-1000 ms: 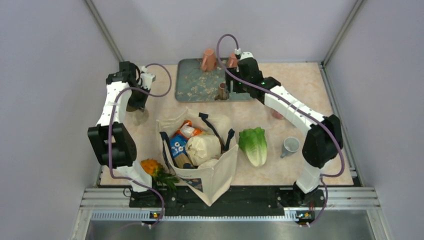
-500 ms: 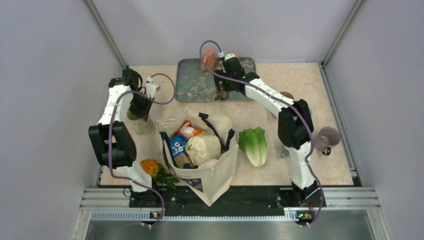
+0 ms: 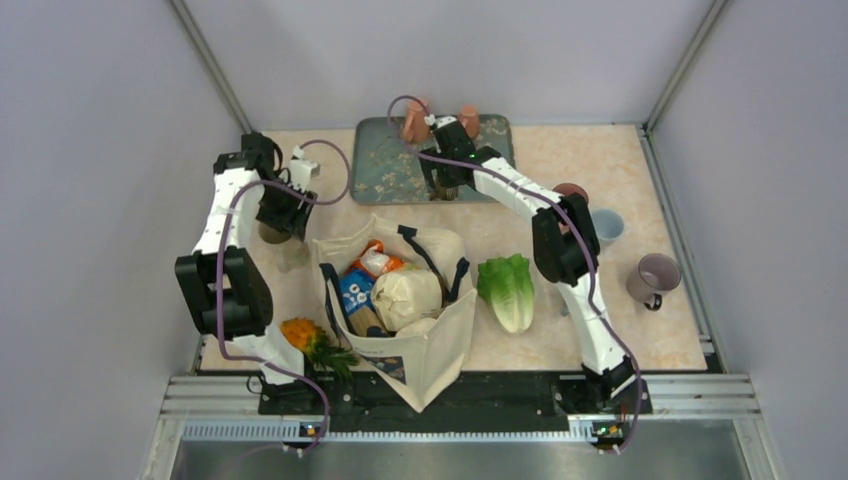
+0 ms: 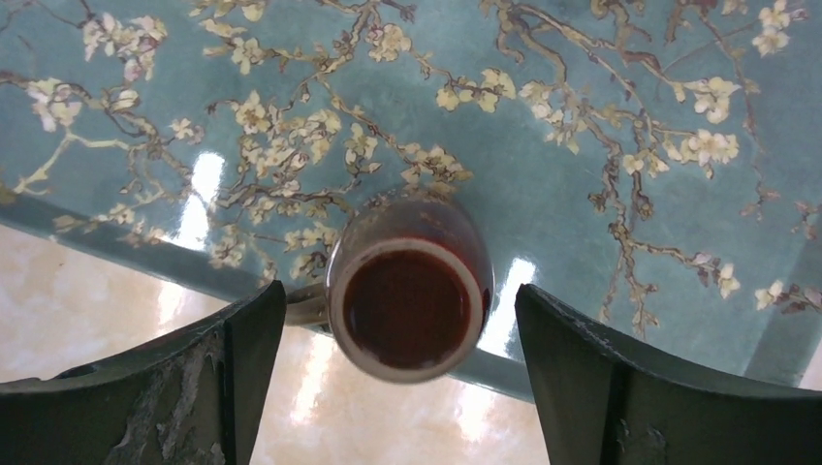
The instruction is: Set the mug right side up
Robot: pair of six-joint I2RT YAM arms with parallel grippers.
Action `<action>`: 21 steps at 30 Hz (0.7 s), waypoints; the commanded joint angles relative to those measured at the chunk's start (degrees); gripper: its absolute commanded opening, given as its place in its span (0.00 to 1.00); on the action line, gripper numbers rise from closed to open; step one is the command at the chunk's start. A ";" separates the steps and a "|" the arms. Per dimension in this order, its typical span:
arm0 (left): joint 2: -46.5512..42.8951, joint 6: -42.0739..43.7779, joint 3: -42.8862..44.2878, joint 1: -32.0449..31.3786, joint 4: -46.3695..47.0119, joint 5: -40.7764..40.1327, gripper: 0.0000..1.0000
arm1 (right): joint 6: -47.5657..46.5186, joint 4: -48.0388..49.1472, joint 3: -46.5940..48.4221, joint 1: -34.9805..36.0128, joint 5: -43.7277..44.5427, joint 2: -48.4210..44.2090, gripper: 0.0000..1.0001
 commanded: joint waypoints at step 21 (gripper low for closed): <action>-5.03 -5.38 11.39 -1.18 -3.25 12.83 0.63 | 0.04 2.44 2.01 -4.26 2.73 -6.54 0.00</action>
